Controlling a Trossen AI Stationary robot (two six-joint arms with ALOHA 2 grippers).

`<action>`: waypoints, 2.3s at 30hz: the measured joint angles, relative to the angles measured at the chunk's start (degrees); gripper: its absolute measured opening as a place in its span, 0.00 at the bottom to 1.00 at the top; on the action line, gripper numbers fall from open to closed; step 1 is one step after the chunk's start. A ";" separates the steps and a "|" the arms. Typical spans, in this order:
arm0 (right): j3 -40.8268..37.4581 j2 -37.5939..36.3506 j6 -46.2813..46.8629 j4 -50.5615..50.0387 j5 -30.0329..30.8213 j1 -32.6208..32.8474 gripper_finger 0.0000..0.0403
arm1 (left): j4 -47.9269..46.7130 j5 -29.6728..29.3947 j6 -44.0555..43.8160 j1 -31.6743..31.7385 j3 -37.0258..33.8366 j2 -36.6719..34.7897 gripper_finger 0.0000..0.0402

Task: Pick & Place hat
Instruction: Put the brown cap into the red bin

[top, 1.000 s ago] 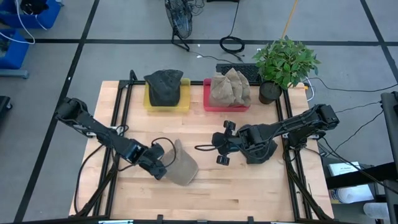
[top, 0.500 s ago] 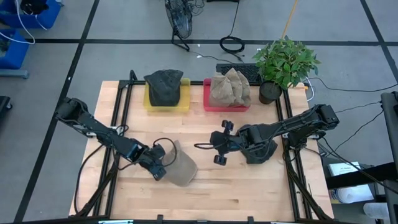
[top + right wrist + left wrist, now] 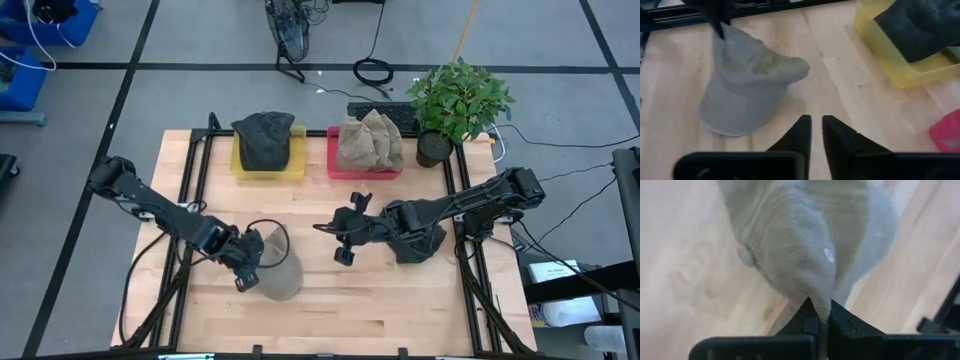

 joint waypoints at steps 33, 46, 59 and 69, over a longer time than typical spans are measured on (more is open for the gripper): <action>30.99 18.66 -36.31 -6.35 -38.33 -10.28 0.72 | -13.05 -9.57 40.27 2.64 23.66 0.11 0.02; 30.34 22.10 -39.30 -10.49 -35.77 -12.88 0.72 | -13.12 -11.64 39.76 3.05 23.66 0.11 0.02; 20.38 22.18 -34.61 0.30 -40.58 -11.78 0.70 | -12.89 -15.34 40.49 3.03 23.66 -0.07 0.02; 18.84 22.20 -27.41 11.89 -40.75 -8.11 0.39 | -12.92 -18.34 38.31 5.24 23.69 -0.11 0.02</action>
